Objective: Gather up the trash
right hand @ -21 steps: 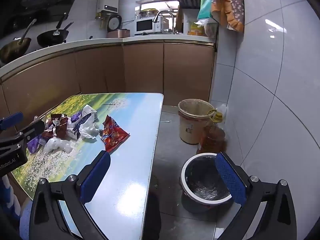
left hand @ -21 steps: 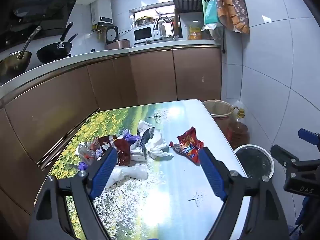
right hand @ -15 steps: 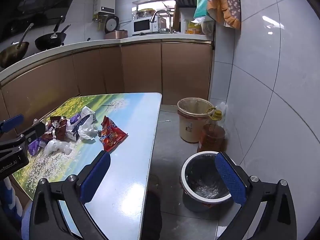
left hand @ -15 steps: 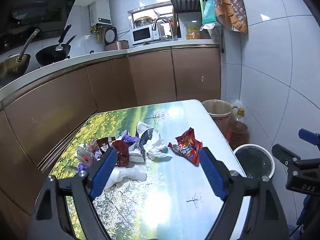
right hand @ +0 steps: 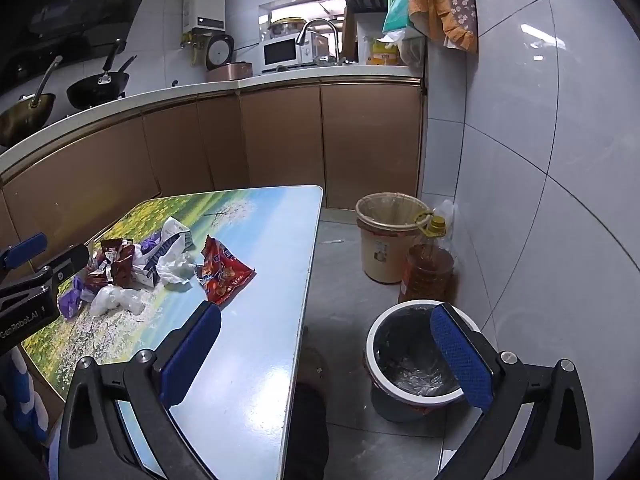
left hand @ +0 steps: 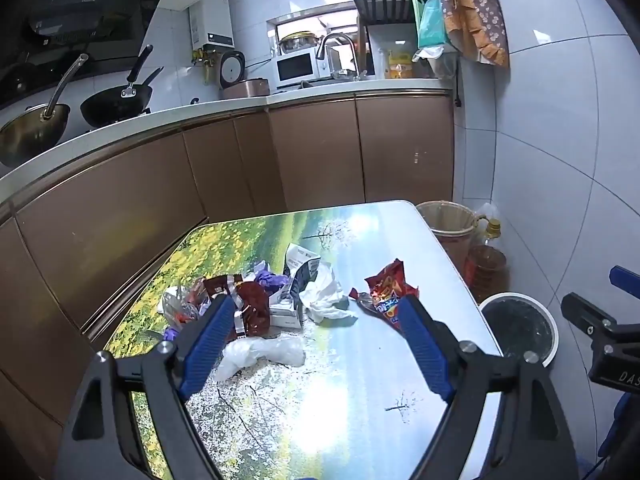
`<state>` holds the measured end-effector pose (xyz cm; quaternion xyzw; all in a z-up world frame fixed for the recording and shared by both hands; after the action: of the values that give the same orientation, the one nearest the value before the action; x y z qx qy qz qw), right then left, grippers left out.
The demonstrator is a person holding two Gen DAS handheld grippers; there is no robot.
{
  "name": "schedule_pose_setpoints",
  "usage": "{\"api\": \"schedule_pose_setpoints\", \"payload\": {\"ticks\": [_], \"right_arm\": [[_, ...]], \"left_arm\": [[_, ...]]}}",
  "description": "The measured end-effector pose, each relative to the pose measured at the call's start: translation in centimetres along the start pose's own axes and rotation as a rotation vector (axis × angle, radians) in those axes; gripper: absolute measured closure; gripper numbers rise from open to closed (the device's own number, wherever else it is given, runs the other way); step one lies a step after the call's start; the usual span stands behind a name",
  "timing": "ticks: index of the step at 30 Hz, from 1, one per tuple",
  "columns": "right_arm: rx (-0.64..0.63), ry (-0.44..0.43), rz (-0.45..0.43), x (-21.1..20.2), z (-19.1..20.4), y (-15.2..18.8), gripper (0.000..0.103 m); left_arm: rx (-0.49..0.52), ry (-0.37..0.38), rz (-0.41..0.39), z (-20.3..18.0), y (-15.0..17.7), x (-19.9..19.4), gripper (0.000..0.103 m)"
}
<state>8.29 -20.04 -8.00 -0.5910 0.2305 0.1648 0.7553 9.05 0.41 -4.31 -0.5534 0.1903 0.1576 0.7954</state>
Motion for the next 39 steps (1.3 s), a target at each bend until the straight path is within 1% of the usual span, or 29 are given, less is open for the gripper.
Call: {"api": "schedule_pose_setpoints", "payload": {"ticks": [12, 24, 39], "right_arm": [[-0.009, 0.007, 0.008, 0.6, 0.3, 0.2, 0.0], [-0.016, -0.004, 0.01, 0.7, 0.7, -0.1, 0.0], [-0.03, -0.011, 0.006, 0.7, 1.0, -0.1, 0.0]], "left_arm": [[-0.014, -0.017, 0.012, 0.6, 0.6, 0.5, 0.02], [-0.021, -0.023, 0.026, 0.9, 1.1, 0.9, 0.02], [-0.019, -0.027, 0.012, 0.9, 1.0, 0.8, 0.02]]}}
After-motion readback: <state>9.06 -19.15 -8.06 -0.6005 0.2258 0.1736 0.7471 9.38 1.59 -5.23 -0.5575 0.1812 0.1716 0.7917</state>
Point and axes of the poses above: each gripper's, at about its wrist camera, not at the fingertips, and x roughly the way its jaws point, z to its left, y to its underside, the point moved 9 cm from there along x, roughly the way its jaws point, and after that the axes turned 12 degrees about x, right-handed, at the moved point
